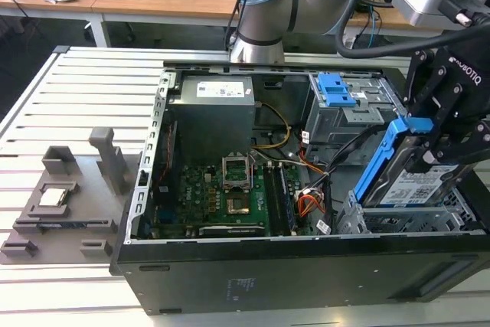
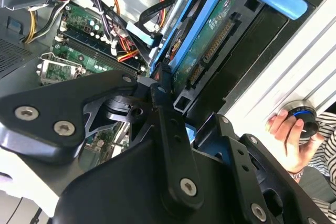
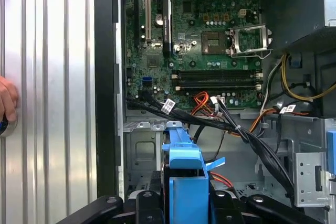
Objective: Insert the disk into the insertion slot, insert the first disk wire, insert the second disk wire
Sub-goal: 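Insert the disk into the insertion slot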
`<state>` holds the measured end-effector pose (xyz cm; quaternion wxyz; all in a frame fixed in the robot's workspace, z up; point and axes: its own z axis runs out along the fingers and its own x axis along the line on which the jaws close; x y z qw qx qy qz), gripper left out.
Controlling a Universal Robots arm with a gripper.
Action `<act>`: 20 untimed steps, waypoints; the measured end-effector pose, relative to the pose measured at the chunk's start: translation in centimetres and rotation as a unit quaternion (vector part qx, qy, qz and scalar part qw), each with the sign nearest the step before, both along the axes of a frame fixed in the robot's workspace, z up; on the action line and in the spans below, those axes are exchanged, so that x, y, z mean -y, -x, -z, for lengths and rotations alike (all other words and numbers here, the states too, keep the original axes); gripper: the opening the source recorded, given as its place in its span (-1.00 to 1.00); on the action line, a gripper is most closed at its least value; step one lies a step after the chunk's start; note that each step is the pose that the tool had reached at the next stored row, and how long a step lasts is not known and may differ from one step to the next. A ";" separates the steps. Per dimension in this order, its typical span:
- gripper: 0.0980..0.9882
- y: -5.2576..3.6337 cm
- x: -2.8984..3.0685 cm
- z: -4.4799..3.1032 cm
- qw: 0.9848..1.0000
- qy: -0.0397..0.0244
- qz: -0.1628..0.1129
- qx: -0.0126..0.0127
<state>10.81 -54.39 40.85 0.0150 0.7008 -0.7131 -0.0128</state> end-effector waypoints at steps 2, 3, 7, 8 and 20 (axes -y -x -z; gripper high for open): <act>-0.40 0.00 0.00 0.01 1.000 0.000 0.000 0.000; -0.40 0.00 0.00 0.02 1.000 0.000 0.000 0.000; -0.37 0.00 0.00 0.02 1.000 0.000 0.000 0.000; -0.23 0.00 0.00 0.03 1.000 0.000 0.000 0.000; -0.69 0.00 0.00 0.03 1.000 0.000 0.000 0.000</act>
